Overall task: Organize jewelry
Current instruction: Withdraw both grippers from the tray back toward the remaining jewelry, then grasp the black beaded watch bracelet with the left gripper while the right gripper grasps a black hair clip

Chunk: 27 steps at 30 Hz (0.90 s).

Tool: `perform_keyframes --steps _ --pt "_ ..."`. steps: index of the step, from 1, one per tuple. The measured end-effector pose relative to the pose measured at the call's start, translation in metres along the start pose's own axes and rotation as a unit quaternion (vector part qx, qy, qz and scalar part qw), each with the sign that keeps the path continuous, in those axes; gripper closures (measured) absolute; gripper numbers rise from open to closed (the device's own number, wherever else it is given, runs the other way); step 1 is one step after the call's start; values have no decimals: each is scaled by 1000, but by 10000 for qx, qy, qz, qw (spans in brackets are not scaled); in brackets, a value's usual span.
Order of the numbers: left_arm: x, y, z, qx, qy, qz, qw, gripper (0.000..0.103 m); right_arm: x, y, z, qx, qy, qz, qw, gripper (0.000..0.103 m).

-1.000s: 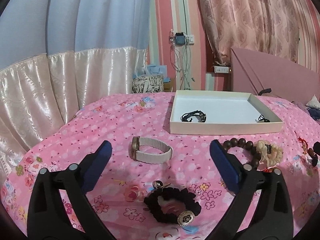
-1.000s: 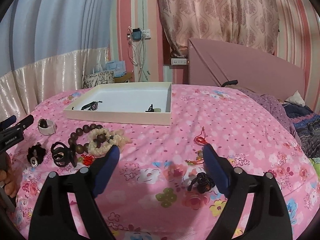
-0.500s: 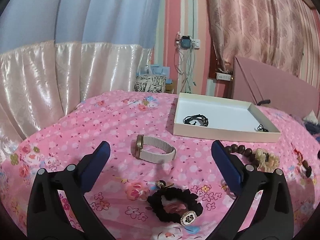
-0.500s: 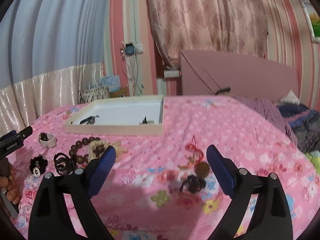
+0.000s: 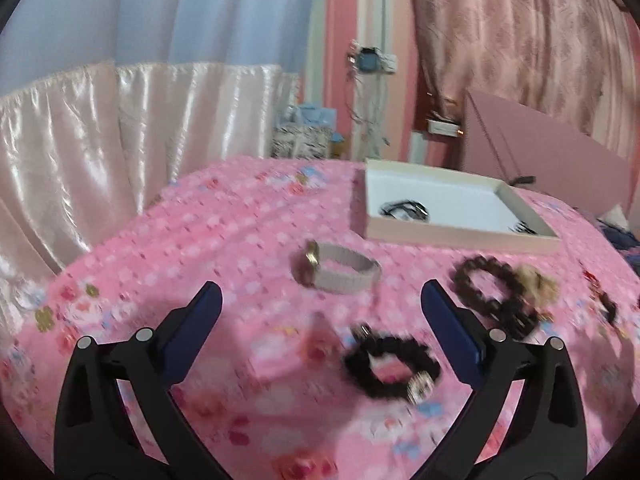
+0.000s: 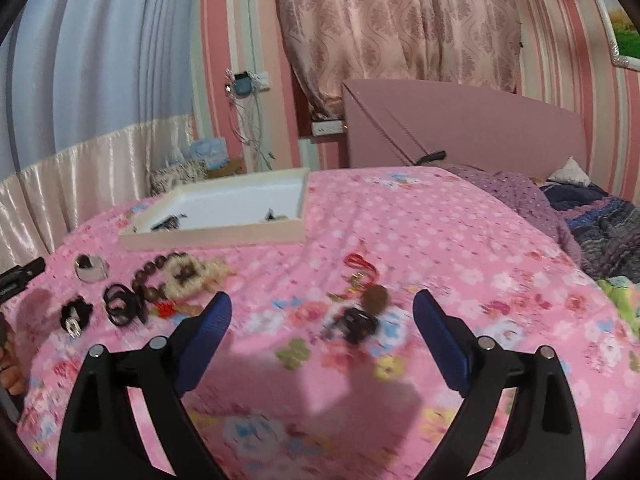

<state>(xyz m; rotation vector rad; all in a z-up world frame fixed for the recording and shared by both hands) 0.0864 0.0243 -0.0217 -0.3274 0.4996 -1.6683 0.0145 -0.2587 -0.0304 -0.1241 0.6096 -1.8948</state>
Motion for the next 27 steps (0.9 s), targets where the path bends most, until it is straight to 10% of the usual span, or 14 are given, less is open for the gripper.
perform_keyframes --steps 15,27 --pt "24 10 -12 -469 519 -108 9975 5 10 18 -1 -544 -327 -134 9979 11" --pt "32 54 -26 -1606 653 -335 9843 39 18 67 6 -1182 -282 -334 9920 12"
Point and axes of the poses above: each gripper's, at about its wrist camera, not at the fingertips, and y roughly the way its jaws point, x to its right, z to its top, the point moved 3 cm from there along y, roughly the way its jaws point, and after that the axes turned 6 degrees about y, right-handed, at the moved point
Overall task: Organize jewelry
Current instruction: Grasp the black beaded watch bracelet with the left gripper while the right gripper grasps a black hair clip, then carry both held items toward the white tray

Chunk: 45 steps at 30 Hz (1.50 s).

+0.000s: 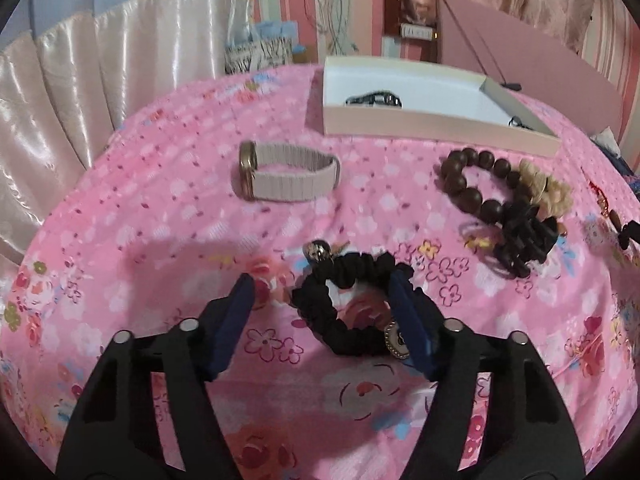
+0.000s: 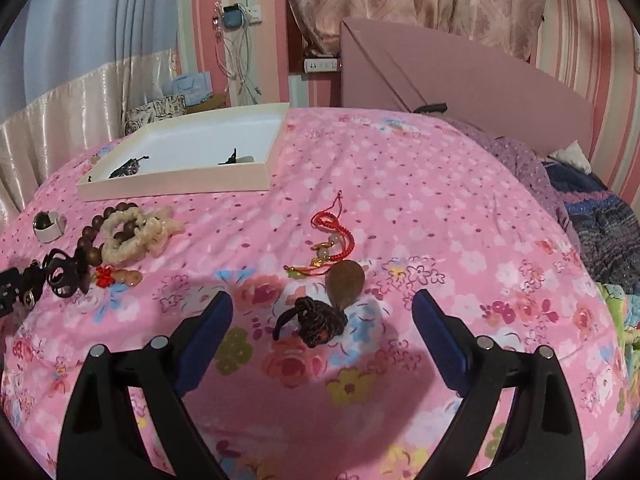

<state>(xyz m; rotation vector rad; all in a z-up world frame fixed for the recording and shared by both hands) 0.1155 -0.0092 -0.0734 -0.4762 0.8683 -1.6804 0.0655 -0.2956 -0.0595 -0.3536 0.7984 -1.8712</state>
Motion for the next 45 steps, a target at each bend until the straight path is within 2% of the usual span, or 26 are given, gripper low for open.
perform_keyframes --steps 2,4,5,6,8,12,13,15,20,23,29,36,42,45 --pt "5 3 0 -74 109 -15 9999 51 -1 8 -1 -187 -11 28 9998 13" --pt "9 5 0 -116 186 -62 9997 59 -2 11 -1 -263 -35 24 9996 20" --pt "9 5 -1 -120 199 -100 9997 65 -2 14 -2 -343 -25 15 9994 30" --pt "9 6 -1 -126 189 -140 9996 69 -1 17 -3 -444 7 32 9990 46" --pt "8 7 -1 -141 140 -196 9996 73 2 24 -5 -641 96 117 9978 63" --pt "9 8 0 -116 149 -228 9996 80 1 29 -7 -741 99 131 9971 68" --pt "9 8 0 -106 148 -239 9995 85 1 29 -7 -743 90 114 9971 69" --pt "10 7 0 -84 162 -275 9995 90 2 29 -7 -726 142 106 9972 74" --pt "4 3 0 18 36 -473 9989 97 3 10 -6 -256 173 96 9995 76" --pt "6 -4 1 181 57 -424 9989 97 4 0 -4 -7 200 47 9998 76" --pt "18 -22 9 462 136 -446 9978 97 6 -10 0 234 245 91 9994 76" --pt "34 -64 46 1151 261 -443 9920 97 4 -19 1 453 174 181 9987 76" --pt "29 -90 79 1473 55 -642 9870 97 -3 -30 7 594 231 438 9970 76" --pt "25 -101 94 1693 91 -433 9846 97 -12 -43 19 755 138 519 9957 76"
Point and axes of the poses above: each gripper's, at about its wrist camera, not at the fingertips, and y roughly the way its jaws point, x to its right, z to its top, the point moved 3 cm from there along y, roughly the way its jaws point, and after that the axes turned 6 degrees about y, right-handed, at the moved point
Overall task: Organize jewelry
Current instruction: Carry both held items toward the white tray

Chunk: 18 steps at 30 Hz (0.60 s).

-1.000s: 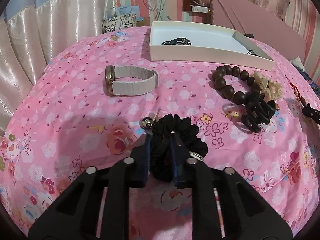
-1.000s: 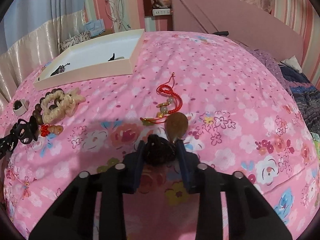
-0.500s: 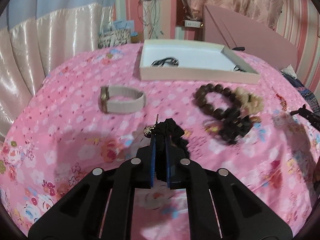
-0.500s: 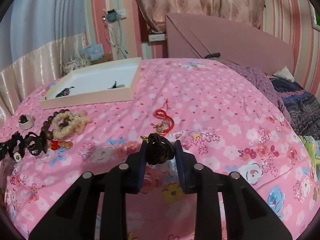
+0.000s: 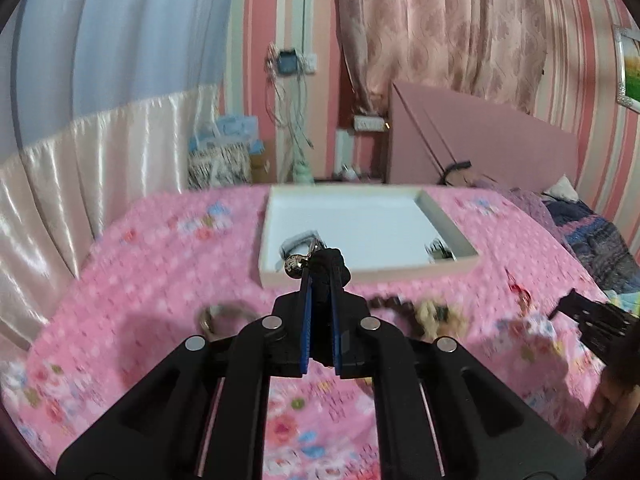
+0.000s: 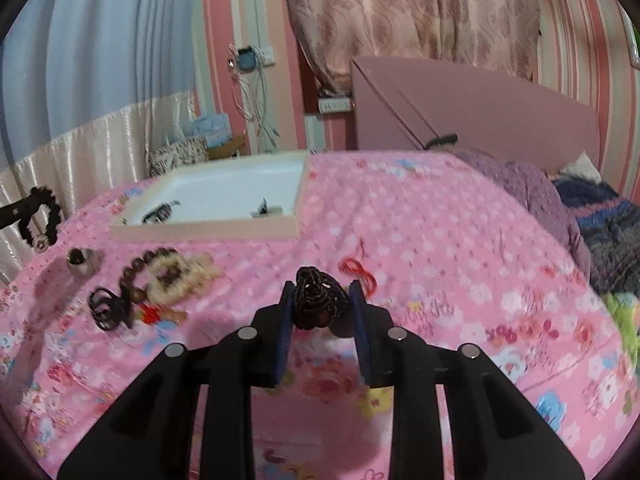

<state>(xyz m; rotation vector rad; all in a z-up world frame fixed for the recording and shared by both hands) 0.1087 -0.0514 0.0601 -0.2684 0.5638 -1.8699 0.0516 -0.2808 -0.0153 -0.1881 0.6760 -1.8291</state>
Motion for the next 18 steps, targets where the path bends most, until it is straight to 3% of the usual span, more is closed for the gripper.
perform_keyframes --steps 7,18 --pt "-3 11 25 105 57 243 9996 97 -29 -22 43 542 -230 203 9981 76" --pt "24 40 34 29 163 282 9995 97 -35 -30 59 725 -502 417 9952 76"
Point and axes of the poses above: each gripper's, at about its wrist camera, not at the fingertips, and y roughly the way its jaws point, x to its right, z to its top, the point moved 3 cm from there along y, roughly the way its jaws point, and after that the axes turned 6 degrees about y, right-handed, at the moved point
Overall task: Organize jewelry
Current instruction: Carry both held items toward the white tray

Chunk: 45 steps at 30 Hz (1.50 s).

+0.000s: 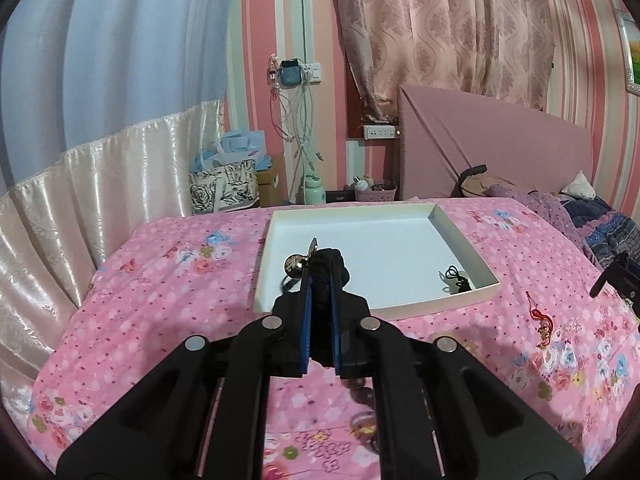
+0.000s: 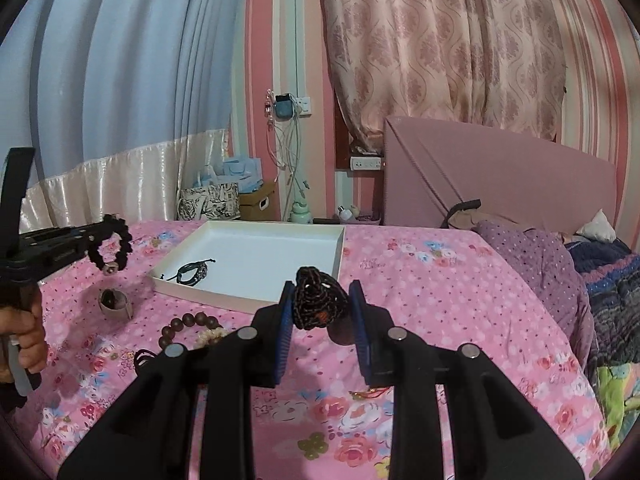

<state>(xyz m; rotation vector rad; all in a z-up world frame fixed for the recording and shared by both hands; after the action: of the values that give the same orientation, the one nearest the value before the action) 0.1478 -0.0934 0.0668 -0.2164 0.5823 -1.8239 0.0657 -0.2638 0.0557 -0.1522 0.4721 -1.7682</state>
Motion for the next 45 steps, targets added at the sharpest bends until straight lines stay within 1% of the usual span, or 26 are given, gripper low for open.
perform_keyframes --steps 6,13,18,24,27,31,33,36,40,42,43,45 --pt "8 8 2 1 10 75 10000 97 7 2 4 36 67 61 10000 76" --pt "5 14 3 -22 -24 190 9998 97 18 5 2 27 142 99 9998 76" --pt "6 16 3 -40 -60 238 9997 97 19 5 2 26 148 104 9998 76" --pt "11 15 6 -12 7 244 9997 97 21 3 3 33 118 134 9998 76" --pt "11 14 9 -3 42 178 9998 97 20 5 4 -36 67 196 9998 76" --pt "0 13 19 105 -47 119 9999 97 24 15 12 -156 143 293 9993 76" --pt "-5 14 24 144 -61 111 9998 97 23 23 22 -178 93 279 9994 76" --pt "-15 18 31 222 -38 154 9996 97 17 33 36 -165 146 368 9991 76" --pt "-30 40 28 77 -214 -117 9997 97 4 58 52 -140 341 581 9976 76" --pt "-32 51 27 20 -257 -242 9994 97 -5 69 54 -164 389 654 9970 76" --pt "-31 58 27 12 -253 -342 9991 97 -13 79 56 -207 394 721 9964 76" --pt "-24 71 26 -64 -98 -340 9994 97 -27 92 56 -266 360 814 9957 76"
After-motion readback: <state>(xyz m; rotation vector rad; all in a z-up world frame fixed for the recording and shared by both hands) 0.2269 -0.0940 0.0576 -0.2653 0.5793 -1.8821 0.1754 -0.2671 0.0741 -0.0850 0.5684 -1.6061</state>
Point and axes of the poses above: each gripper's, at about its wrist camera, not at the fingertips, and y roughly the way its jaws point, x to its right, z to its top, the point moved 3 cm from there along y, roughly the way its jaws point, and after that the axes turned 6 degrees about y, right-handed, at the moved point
